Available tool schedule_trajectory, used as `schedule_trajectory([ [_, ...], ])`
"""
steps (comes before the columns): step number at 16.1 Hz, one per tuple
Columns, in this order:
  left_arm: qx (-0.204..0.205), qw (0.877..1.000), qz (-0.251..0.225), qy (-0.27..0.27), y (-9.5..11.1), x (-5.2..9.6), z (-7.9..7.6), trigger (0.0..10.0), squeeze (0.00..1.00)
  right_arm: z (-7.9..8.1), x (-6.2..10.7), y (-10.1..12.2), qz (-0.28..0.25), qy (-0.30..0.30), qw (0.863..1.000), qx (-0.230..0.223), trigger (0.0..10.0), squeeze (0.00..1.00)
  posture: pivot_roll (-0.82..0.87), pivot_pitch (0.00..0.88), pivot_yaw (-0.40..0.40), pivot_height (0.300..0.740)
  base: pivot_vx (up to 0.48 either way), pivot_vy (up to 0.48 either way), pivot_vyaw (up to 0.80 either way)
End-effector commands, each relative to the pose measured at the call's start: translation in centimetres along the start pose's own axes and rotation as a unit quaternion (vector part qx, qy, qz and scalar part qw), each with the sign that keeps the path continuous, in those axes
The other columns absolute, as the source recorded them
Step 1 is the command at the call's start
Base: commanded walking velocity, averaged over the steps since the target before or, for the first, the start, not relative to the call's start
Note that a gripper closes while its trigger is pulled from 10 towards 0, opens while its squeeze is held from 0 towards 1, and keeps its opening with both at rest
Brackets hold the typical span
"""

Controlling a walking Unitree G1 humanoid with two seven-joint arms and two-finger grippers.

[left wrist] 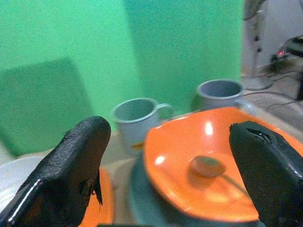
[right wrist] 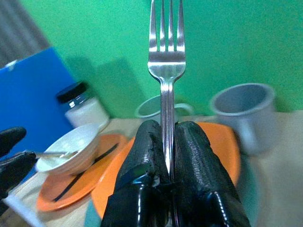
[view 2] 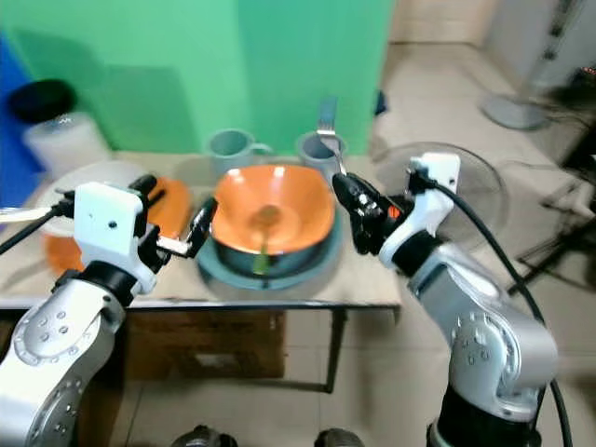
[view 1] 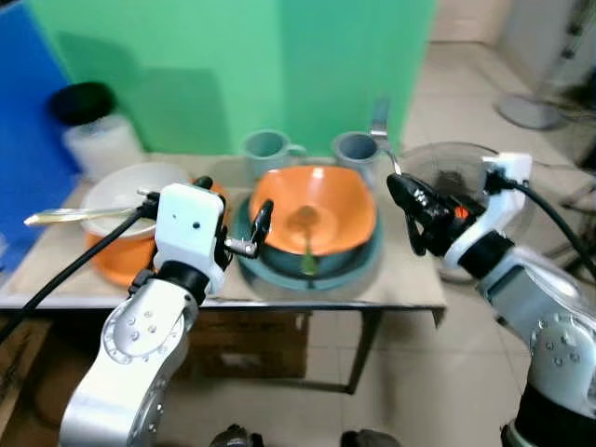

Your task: Setting the table

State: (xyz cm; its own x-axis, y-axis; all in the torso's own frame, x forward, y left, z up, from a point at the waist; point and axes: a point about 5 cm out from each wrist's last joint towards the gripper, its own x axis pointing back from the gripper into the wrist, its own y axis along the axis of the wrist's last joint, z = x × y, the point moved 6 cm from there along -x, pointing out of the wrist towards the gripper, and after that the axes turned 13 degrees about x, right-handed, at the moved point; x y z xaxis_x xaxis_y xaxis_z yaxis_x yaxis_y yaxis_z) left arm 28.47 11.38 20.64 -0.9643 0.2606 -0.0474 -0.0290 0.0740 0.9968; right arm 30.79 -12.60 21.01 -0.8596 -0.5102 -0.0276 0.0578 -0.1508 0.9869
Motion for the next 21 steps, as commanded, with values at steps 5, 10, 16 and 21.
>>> schedule_trajectory([
  [5,0.016,0.999,-0.021,0.041,1.1,0.2,0.9,10.0,0.0,-1.0,1.3,-0.1,-0.009,-0.06,0.997,0.041,10.0,0.0,-0.06,0.05,0.056,0.74,0.0,0.0,-0.32],
  [10,0.002,0.998,-0.031,0.057,1.1,0.6,1.4,10.0,0.0,-1.8,2.3,-1.4,0.008,-0.099,0.994,0.042,10.0,0.0,-0.07,0.038,0.064,0.74,0.0,0.0,-0.78],
  [16,-0.04,0.994,-0.023,0.1,1.0,0.7,4.1,10.0,0.0,-3.1,1.3,-1.1,0.011,-0.127,0.986,0.106,10.0,0.0,-0.07,0.022,0.045,0.74,0.0,0.0,-0.8],
  [21,-0.056,0.991,-0.028,0.118,1.6,0.9,5.7,10.0,0.0,-3.3,0.3,-2.2,0.045,-0.12,0.981,0.148,10.0,0.0,-0.05,0.023,0.018,0.74,0.0,0.0,-0.8],
])
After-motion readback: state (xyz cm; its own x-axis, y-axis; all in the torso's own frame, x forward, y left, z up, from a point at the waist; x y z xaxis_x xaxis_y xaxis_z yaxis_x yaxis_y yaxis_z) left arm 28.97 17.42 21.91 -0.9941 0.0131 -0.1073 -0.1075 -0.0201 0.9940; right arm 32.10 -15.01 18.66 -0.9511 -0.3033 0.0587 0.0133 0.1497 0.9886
